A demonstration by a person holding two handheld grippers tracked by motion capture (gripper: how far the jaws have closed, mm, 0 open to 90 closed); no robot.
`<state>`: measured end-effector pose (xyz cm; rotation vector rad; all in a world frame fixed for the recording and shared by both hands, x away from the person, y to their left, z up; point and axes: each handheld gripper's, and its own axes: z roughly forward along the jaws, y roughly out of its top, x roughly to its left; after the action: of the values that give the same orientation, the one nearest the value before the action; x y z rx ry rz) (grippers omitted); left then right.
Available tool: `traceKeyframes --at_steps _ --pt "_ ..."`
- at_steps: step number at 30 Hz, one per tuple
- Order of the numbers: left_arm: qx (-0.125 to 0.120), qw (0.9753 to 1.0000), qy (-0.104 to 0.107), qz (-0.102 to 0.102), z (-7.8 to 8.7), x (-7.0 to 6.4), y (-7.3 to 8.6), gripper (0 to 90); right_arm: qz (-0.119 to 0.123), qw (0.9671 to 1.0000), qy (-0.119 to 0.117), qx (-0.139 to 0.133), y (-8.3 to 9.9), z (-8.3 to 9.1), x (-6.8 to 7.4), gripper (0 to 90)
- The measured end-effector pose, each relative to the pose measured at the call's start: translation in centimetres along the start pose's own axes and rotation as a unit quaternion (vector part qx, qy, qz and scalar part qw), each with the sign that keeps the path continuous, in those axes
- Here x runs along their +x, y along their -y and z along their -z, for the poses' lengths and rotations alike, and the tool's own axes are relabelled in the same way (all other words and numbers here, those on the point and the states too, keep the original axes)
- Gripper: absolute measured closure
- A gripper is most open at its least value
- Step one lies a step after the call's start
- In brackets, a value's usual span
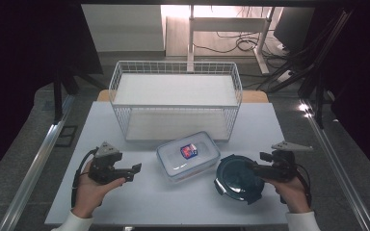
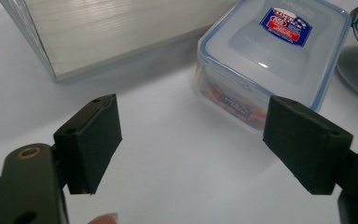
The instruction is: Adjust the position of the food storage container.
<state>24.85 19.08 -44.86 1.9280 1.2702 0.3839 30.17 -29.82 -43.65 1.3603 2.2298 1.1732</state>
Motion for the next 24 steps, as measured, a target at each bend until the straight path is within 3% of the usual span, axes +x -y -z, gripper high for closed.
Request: traceKeyframes --at_steps 8,14,24 --pt "-0.003 1.0 0.003 0.006 0.5 -0.1 0.0 18.1 0.0 0.9999 -0.013 -0.001 -0.7 0.5 0.4 27.9" --pt "-0.004 0.9999 0.009 0.009 0.9 0.0 0.1 17.7 -0.001 1.0 -0.009 -0.001 -1.5 0.5 0.7 30.4" --pt "-0.001 0.9999 0.011 0.009 1.2 0.1 0.3 17.4 0.018 0.9978 -0.015 0.063 -5.4 -2.0 2.4 39.3"
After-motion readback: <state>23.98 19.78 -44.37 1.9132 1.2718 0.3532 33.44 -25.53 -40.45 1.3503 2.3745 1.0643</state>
